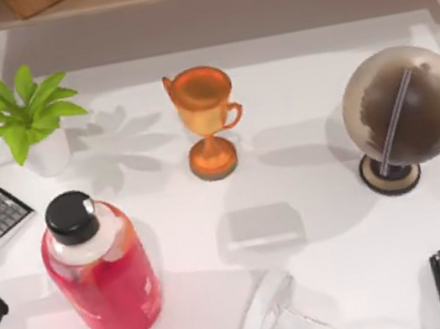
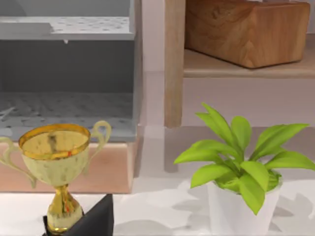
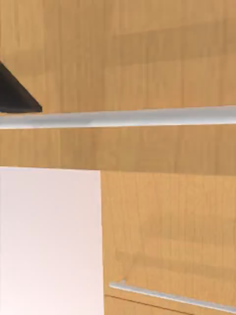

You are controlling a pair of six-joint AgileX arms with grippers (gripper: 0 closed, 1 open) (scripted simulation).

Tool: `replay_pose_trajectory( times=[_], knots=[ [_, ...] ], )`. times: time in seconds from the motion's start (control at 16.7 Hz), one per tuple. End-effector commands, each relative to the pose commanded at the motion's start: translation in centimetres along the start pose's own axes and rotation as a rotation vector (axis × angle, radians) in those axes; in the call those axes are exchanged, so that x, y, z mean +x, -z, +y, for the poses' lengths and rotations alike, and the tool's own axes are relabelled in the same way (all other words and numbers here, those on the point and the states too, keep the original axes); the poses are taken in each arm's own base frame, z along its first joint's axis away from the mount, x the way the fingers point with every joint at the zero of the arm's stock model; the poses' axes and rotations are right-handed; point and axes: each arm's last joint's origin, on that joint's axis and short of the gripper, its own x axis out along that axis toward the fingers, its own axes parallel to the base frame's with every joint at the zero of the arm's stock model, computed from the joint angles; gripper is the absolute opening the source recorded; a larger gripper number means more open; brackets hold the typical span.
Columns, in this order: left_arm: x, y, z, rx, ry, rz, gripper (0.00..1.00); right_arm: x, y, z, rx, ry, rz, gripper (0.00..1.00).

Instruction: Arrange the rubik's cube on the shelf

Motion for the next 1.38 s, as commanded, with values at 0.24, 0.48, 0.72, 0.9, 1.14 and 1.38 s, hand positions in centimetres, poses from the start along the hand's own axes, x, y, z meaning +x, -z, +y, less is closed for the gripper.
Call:
replay_pose_trajectory(
  times=[0.24, 0.48, 0.72, 0.9, 1.14, 1.38],
  knots=[
    [0.0, 0.0, 0.0, 0.000, 0.000, 0.000, 1.00, 0.1, -0.6, 2.4, 0.014, -0.079, -0.075, 1.00],
    [0.0, 0.0, 0.0, 0.000, 0.000, 0.000, 1.00, 0.1, -0.6, 2.4, 0.014, -0.079, -0.075, 1.00],
    [0.0, 0.0, 0.0, 0.000, 0.000, 0.000, 1.00, 1.0, -0.7, 2.5, 0.014, -0.079, -0.075, 1.00],
    [0.0, 0.0, 0.0, 0.000, 0.000, 0.000, 1.00, 2.5, -0.8, 2.6, 0.014, -0.080, -0.075, 1.00],
    [0.0, 0.0, 0.0, 0.000, 0.000, 0.000, 1.00, 2.6, -0.8, 2.6, 0.014, -0.079, -0.075, 1.00],
    [0.0, 0.0, 0.0, 0.000, 0.000, 0.000, 1.00, 2.6, -0.8, 2.6, 0.014, -0.079, -0.075, 0.70]
  ],
)
